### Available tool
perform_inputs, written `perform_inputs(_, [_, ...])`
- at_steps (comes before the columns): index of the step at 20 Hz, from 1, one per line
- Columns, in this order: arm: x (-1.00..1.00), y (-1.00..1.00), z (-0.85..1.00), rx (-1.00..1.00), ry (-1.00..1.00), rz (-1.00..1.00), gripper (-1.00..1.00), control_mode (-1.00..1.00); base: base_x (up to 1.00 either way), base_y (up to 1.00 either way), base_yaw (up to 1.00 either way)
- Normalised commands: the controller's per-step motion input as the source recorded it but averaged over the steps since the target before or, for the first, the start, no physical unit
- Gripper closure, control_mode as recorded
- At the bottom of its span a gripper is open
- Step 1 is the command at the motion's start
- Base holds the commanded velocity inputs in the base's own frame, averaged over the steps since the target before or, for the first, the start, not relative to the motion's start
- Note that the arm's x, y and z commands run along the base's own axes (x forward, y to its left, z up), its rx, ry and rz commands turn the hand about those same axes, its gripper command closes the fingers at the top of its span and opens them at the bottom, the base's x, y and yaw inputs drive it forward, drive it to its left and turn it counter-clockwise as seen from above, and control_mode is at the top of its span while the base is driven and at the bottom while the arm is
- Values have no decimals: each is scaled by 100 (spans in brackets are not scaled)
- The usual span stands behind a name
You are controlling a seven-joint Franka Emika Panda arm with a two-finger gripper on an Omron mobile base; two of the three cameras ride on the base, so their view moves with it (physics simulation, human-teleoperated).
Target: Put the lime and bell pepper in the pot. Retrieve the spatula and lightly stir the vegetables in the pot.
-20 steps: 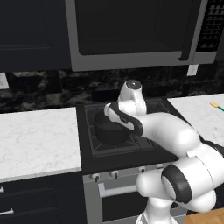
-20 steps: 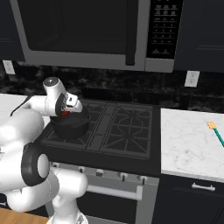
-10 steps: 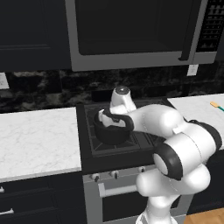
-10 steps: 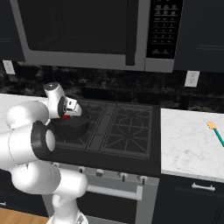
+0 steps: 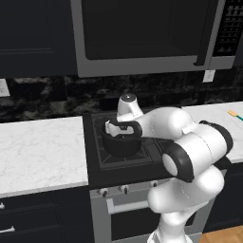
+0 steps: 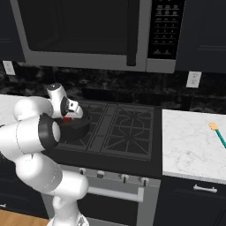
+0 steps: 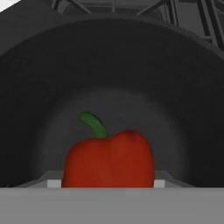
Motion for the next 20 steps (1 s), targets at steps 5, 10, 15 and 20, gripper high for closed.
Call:
perform_inputs(5, [5, 0, -19, 0, 2, 0, 100, -100, 0, 0, 0])
perform_inputs(10, [5, 0, -12, 0, 0, 0, -100, -100, 0, 0, 0])
perform_inputs(15, [0, 0, -3, 0, 0, 0, -100, -100, 0, 0, 0])
perform_inputs(20, [0, 0, 0, 0, -1, 1, -100, -100, 0, 0, 0])
